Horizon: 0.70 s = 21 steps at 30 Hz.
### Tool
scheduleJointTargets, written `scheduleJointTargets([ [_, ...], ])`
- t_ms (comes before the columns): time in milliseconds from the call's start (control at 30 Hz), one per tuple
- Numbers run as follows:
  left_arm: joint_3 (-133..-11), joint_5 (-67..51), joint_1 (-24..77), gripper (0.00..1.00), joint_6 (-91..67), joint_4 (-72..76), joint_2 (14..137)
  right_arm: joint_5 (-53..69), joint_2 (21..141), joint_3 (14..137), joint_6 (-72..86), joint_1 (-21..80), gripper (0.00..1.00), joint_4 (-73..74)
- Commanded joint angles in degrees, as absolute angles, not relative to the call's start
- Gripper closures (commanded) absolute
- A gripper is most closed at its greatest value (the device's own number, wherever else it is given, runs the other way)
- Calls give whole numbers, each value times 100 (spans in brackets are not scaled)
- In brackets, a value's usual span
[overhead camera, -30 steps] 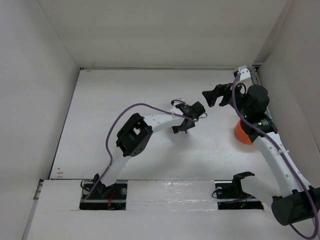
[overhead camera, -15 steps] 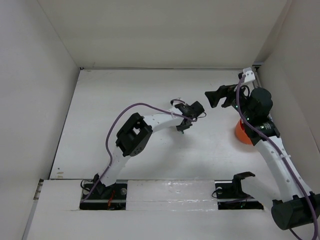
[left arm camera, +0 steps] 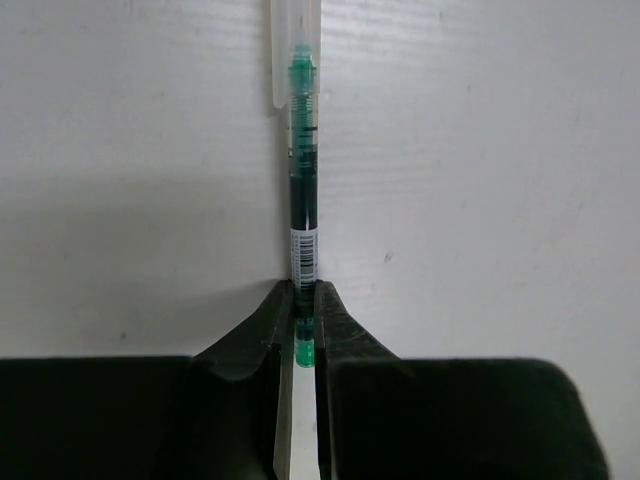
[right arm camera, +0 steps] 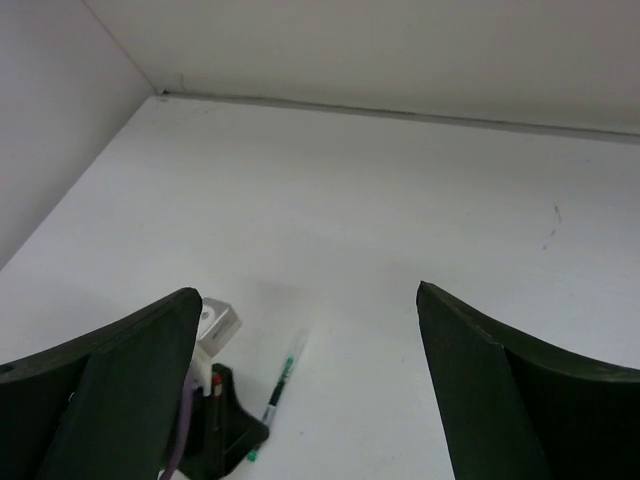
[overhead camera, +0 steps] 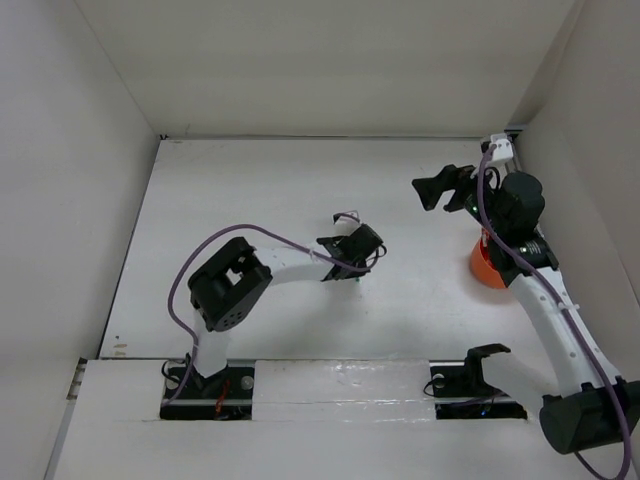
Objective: Sort the stationery into containers
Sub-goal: Pick up the pen from the center of the board.
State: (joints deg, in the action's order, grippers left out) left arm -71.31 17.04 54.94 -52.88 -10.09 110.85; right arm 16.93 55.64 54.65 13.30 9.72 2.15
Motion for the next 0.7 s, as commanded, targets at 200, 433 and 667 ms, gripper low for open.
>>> scheduleJointTargets([
  [200,-5223,2232,5739,100,-3587,1150,8887,2627,6407,5476,1433,932,9,1],
  [433,-4799,1934,5739,100,-2945,2047,8078,3392,6582,4870,2160,1467,10,-1157],
  [667,-4746,1652,5739,100,-2751,2575,7674,3297,7004,4886,2496,2267,10,-1687],
])
